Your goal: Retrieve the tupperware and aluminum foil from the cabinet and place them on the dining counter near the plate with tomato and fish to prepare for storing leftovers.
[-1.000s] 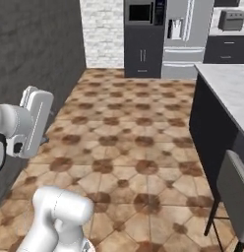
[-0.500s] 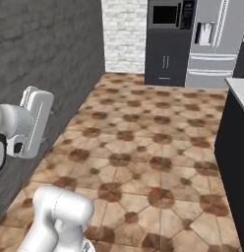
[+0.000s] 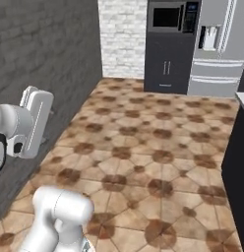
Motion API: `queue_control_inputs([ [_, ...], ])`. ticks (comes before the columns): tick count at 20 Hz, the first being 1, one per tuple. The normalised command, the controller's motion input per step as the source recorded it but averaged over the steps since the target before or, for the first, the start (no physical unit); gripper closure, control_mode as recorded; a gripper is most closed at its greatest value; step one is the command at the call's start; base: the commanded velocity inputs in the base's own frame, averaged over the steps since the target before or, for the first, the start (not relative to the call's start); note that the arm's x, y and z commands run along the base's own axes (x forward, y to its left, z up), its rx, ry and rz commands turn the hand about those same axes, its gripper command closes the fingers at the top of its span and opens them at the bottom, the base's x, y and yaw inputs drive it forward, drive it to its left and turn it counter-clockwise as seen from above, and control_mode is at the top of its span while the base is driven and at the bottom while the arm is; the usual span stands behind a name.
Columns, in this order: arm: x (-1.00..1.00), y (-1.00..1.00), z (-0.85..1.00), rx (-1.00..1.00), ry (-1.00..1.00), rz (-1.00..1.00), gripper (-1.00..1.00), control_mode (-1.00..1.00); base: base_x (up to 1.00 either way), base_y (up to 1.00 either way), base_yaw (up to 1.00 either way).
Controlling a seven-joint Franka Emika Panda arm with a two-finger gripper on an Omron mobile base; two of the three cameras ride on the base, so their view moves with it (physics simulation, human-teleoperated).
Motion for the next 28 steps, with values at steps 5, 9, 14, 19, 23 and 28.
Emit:
queue_control_inputs([
  [5, 0.00, 0.00, 0.00, 0.00, 0.00, 0.00, -1.00, 1.00, 1.00, -0.03, -0.12],
  [9, 0.00, 0.00, 0.00, 0.00, 0.00, 0.00, -1.00, 1.00, 1.00, -0.01, -0.22],
  [14, 0.00, 0.00, 0.00, 0.00, 0.00, 0.00, -1.00, 1.00, 1.00, 0.00, -0.27],
  [19, 0.00, 0.00, 0.00, 0.00, 0.00, 0.00, -1.00, 1.00, 1.00, 0.00, -0.22],
  [23, 0.00, 0.00, 0.00, 0.00, 0.00, 0.00, -1.00, 1.00, 1.00, 0.00, -0.28],
  [28, 0.00, 0.00, 0.00, 0.00, 0.00, 0.00, -1.00, 1.00, 1.00, 0.00, -0.32],
])
